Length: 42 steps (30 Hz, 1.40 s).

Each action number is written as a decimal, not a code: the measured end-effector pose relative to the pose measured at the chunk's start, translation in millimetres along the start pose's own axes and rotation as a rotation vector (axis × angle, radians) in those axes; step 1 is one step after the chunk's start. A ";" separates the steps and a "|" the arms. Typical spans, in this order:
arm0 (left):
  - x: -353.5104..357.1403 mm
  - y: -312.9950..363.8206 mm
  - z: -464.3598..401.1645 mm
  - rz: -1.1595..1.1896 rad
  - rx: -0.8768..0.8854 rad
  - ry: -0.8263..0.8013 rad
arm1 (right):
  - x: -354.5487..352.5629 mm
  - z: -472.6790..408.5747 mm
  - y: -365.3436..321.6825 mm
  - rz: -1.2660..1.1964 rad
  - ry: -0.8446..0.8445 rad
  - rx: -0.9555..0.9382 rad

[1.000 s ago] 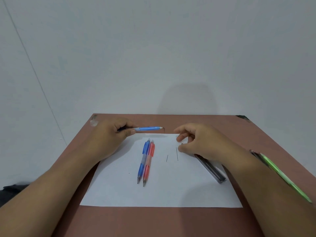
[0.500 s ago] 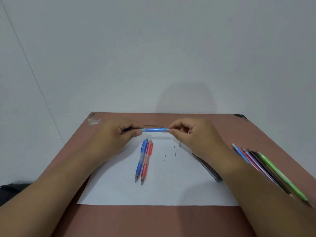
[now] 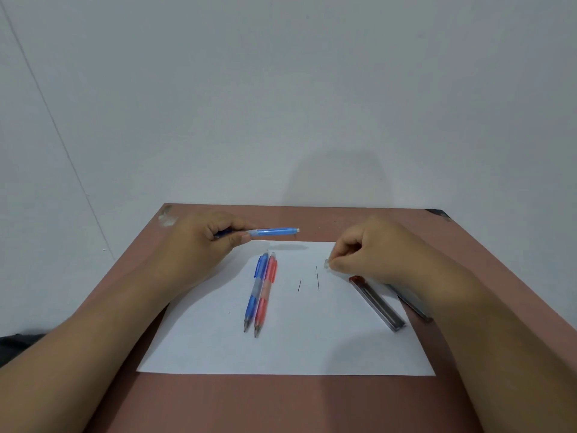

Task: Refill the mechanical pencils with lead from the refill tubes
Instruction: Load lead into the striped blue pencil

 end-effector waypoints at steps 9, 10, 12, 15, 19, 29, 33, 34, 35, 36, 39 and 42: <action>2.2 -2.2 0.4 0.012 0.000 0.000 | 7.2 -3.8 5.2 0.156 -0.142 0.035; 2.2 -2.8 0.3 0.013 0.002 0.000 | 6.8 -4.4 6.2 0.158 -0.152 0.039; 2.3 -2.6 0.6 0.014 0.011 0.000 | 4.5 -4.1 8.0 0.152 -0.162 0.050; 3.4 -3.9 0.6 0.022 -0.003 -0.005 | -4.1 -2.4 8.8 0.086 -0.069 0.038; 6.3 -4.6 1.2 0.034 0.010 0.000 | -9.8 -1.6 4.5 -0.166 0.212 -0.074; 16.2 -12.1 0.6 0.096 -0.042 -0.022 | 18.5 -11.1 -11.9 -0.119 0.297 -0.267; 17.3 -8.4 1.2 0.089 -0.018 -0.005 | 18.7 -12.5 -11.8 -0.068 0.314 -0.286; 17.6 -7.2 1.0 0.090 -0.011 -0.009 | 17.9 -13.1 -11.7 -0.071 0.329 -0.293; 17.9 -6.7 0.7 0.088 -0.007 -0.014 | 16.6 -13.8 -11.0 -0.084 0.346 -0.295; 18.1 -6.8 0.2 0.084 -0.007 -0.018 | 14.7 -14.5 -10.2 -0.096 0.363 -0.292; 18.8 -10.3 -1.3 0.060 -0.034 -0.015 | 8.8 -16.8 -3.7 -0.127 0.387 -0.248; 22.4 -15.7 -5.1 0.049 -0.100 -0.016 | 5.7 -18.5 6.2 -0.188 0.383 -0.181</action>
Point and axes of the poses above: each hand's wrist, its own z-axis away from the middle knuckle, its own x-axis out of the palm, y = z × x, the point moved 4 cm from there along -z, towards the middle knuckle
